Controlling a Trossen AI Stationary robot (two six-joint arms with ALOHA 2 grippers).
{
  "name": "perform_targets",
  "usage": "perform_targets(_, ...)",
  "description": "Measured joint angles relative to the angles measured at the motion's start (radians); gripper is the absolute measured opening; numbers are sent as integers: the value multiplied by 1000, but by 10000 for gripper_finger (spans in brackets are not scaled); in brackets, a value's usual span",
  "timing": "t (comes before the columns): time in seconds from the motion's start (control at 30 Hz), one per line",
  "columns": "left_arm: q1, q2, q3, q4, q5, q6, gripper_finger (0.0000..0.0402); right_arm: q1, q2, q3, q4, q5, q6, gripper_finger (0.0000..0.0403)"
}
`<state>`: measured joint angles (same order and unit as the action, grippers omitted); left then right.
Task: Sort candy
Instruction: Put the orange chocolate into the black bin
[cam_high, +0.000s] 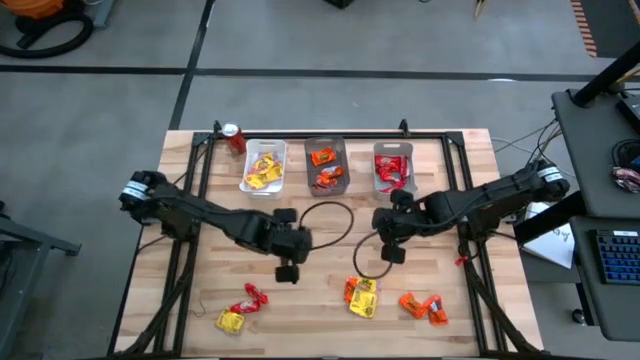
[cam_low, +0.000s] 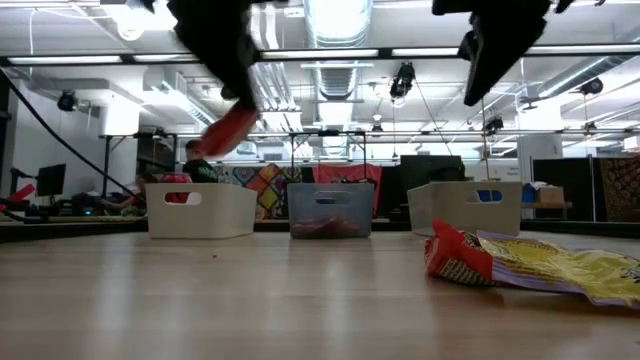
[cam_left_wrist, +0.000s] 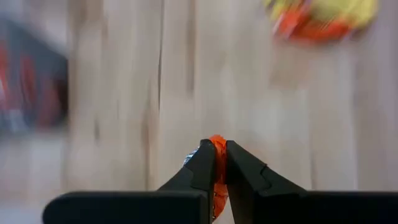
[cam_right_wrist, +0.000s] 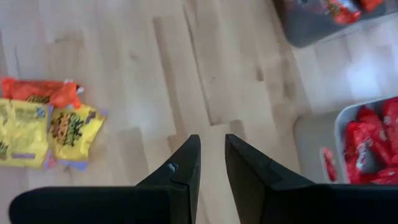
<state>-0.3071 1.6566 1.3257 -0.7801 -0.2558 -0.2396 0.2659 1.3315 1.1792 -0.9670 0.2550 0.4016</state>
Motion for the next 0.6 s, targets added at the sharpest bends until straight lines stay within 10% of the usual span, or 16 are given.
perform_targets(0.6,380,24,42,361,2,493,9,148,-98,-174,123,44,202,68)
